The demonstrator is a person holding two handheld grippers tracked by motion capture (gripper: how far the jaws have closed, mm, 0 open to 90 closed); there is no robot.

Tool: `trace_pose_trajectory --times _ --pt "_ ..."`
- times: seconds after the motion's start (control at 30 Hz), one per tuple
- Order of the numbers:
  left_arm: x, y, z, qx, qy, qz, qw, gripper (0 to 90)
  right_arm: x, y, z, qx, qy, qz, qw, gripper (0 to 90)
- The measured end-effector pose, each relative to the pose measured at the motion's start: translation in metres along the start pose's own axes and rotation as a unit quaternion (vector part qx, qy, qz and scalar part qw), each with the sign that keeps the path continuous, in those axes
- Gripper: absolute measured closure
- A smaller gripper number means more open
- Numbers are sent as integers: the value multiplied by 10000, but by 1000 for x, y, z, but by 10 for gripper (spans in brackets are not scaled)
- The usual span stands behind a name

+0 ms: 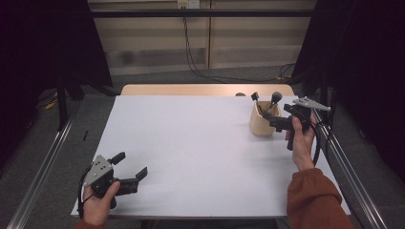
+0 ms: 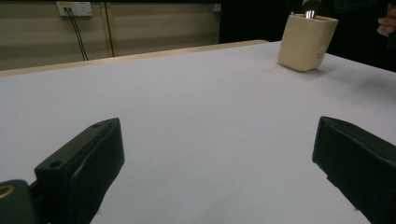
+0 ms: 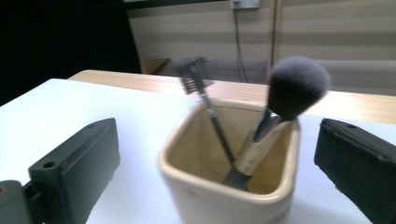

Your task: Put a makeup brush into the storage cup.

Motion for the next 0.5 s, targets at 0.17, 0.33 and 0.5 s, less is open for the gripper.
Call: trace_pose_trajectory --times 0.17,0.33,0.5 --pt "-1 0 1 20 2 -4 10000 23 6 -5 5 166 -55 58 9998 15" --pt "0 1 1 30 19 -15 10000 23 11 -8 6 166 -112 -8 9998 8" --pt "0 2 0 29 -1 -35 10000 23 19 -13 10 261 -102 -47 9996 5"
Point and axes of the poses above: each handheld gripper's, and its own axes: x roughly backward along the jaws, y roughly out of its top, z roughly to its left, the point moved 5 cm from there along -x, roughly forward along the jaws, and after that the axes turned 15 degrees about -x, right-handed, at the moved point
